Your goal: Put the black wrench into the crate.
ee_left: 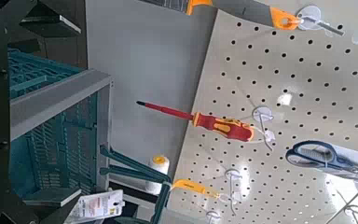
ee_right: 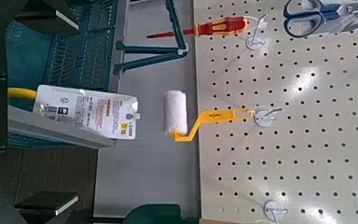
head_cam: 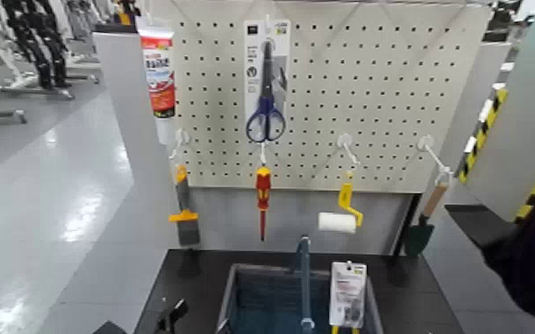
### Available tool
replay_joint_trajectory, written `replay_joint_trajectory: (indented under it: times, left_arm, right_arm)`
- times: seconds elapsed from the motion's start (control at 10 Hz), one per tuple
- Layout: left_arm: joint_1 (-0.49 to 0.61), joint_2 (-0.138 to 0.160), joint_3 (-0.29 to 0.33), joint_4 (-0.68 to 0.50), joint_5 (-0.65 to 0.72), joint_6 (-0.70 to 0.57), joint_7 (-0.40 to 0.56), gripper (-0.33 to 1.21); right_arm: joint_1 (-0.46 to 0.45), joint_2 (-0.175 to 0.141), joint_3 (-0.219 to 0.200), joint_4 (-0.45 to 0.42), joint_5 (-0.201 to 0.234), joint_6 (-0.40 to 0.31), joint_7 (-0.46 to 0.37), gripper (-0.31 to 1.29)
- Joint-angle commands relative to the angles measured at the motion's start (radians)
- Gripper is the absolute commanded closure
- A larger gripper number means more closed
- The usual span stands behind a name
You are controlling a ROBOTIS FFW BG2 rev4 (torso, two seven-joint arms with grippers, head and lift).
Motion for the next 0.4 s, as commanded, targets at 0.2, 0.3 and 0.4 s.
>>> replay_joint_trajectory:
  times: [0.2, 0.3, 0.4]
  left_arm:
    - [0.000, -0.001, 0.002, 0.001, -0.004, 0.003, -0.002, 0.10]
    - [0.000, -0.001, 0.002, 0.000, -0.004, 0.003, 0.000, 0.10]
    - [0.000, -0.001, 0.004, 0.000, -0.004, 0.005, 0.000, 0.10]
  right_arm:
    - [0.020, 0.001, 0.003, 0.000, 0.002, -0.023, -0.014, 0.05]
    - [0.019, -0.002, 0.006, 0.000, 0.002, -0.023, -0.020, 0.05]
    - [0.020, -0.002, 0.009, -0.002, 0.002, -0.020, -0.028, 0.05]
